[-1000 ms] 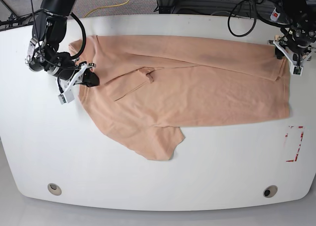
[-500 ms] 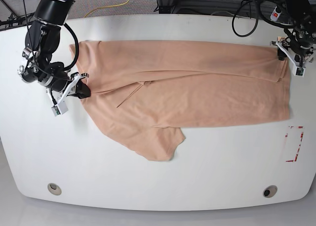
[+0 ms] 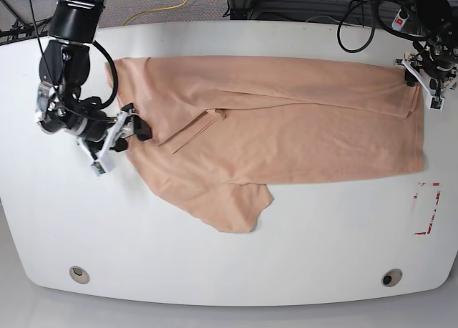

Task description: Fold the T-shirt properly

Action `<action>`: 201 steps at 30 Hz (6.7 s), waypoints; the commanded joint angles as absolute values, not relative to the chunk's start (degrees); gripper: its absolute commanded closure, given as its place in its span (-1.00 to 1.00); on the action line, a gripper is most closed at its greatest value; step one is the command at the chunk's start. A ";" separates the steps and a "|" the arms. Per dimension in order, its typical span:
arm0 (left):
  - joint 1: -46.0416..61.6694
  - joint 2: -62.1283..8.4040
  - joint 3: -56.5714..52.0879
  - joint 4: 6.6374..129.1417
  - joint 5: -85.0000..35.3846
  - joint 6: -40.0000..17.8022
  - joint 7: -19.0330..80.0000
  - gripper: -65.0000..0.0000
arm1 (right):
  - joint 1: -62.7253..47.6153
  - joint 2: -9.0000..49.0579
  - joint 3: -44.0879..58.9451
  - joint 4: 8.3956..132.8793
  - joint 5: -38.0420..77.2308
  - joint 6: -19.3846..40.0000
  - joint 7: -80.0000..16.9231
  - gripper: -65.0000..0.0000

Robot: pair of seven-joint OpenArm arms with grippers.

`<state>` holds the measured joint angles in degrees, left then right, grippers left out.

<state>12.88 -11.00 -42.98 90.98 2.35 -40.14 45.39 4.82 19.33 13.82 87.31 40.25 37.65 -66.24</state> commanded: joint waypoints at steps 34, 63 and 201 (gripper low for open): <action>8.75 -9.01 -48.48 102.11 2.15 -40.00 46.29 -0.02 | 18.33 15.52 12.62 80.22 22.55 39.16 -58.07 -0.34; 5.49 -9.80 -48.57 103.16 2.68 -40.00 46.20 -0.02 | 34.42 17.27 3.03 37.93 22.55 38.99 -30.90 -0.34; 8.75 -17.19 -34.77 91.82 2.24 -40.00 34.07 -0.05 | -7.87 13.93 22.73 108.62 23.16 39.52 -61.23 -0.54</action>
